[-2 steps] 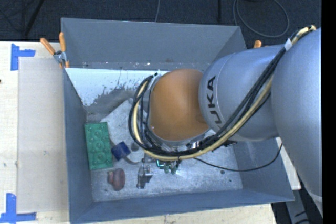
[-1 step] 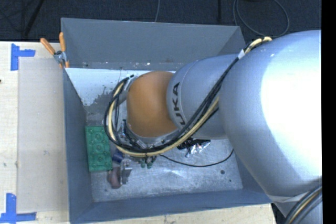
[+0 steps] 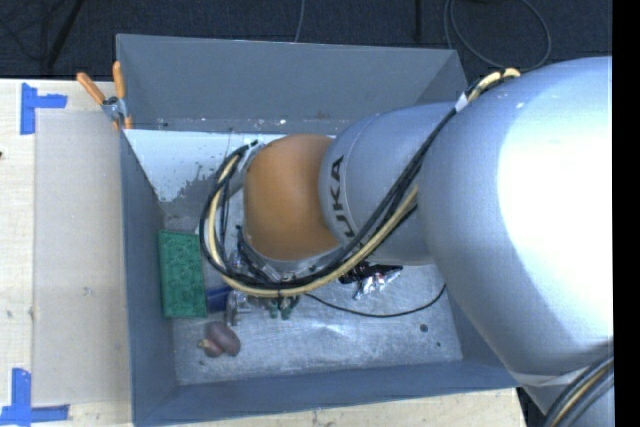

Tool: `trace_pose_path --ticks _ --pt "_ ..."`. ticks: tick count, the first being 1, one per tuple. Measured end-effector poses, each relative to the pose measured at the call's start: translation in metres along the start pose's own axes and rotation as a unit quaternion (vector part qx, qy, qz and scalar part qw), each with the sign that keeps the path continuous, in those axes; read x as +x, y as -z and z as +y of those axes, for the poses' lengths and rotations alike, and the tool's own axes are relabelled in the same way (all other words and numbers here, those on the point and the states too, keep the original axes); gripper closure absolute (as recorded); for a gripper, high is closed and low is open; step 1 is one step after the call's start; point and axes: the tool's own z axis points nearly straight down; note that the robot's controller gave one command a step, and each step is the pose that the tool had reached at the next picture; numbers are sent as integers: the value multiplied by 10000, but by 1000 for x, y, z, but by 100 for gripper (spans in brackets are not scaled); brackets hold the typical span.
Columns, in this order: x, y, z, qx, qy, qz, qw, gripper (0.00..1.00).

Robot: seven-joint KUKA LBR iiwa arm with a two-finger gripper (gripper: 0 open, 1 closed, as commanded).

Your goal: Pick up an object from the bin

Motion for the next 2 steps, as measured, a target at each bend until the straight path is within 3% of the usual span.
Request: trace_pose_path --ticks 1,2 --pt "-24 121 12 -2 1145 -19 9934 100" --pt "33 195 -16 3 2704 -6 9627 100"
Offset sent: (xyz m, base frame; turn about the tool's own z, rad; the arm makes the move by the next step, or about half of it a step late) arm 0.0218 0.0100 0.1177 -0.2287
